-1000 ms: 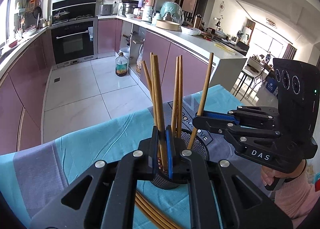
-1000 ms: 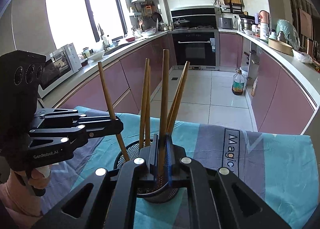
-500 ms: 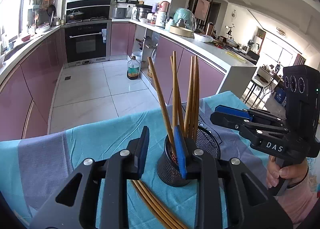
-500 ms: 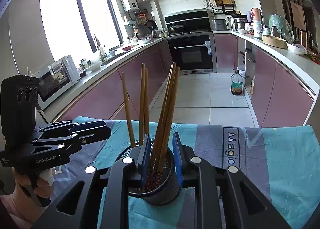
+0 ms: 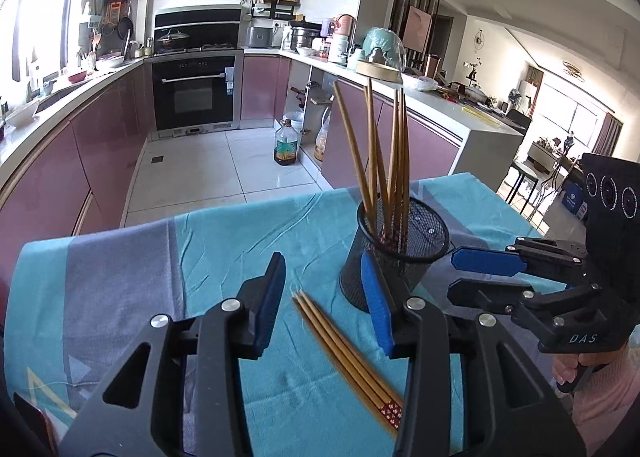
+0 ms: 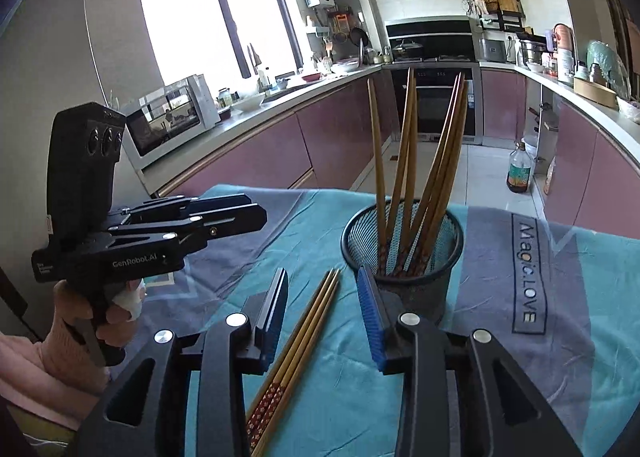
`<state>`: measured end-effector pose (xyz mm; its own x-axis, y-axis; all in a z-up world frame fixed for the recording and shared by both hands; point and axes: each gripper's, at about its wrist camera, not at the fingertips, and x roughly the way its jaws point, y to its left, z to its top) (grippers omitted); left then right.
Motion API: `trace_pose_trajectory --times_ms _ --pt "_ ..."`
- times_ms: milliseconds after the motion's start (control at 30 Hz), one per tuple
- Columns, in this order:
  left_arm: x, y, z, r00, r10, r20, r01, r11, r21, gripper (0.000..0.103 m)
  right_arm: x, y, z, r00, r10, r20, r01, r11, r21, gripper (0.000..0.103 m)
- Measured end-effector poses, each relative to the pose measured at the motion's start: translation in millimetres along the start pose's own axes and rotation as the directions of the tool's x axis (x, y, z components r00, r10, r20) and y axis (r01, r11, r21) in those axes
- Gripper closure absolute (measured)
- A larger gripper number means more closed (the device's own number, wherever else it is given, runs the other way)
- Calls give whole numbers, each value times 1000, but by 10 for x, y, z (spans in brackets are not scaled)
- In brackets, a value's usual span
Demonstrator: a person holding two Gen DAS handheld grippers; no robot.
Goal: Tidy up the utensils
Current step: 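Open the left tool and move both tools back to the chopstick pile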
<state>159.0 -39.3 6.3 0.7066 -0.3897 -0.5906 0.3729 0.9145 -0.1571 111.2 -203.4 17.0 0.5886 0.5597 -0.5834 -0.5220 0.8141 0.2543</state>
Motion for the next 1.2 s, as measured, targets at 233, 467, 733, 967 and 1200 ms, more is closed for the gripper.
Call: trace_pose_trajectory --times_ms 233,467,733,967,1200 --pt "125 60 -412 995 25 -91 -27 999 -24 62 334 49 -298 994 7 -113 -2 999 44 69" --pt "309 36 -773 983 8 -184 -12 1000 -23 62 517 139 -484 984 -17 -179 25 999 41 69" --pt "458 -61 -911 972 -3 -233 -3 1000 -23 61 608 215 -556 977 -58 -205 60 998 2 69" --pt "501 -65 -955 967 -5 -254 -1 1000 -24 59 670 256 -592 973 -86 -216 81 996 -32 69" --pt "529 -105 -961 966 -12 -257 8 1000 -15 58 675 283 -595 969 -115 -218 104 993 -59 69"
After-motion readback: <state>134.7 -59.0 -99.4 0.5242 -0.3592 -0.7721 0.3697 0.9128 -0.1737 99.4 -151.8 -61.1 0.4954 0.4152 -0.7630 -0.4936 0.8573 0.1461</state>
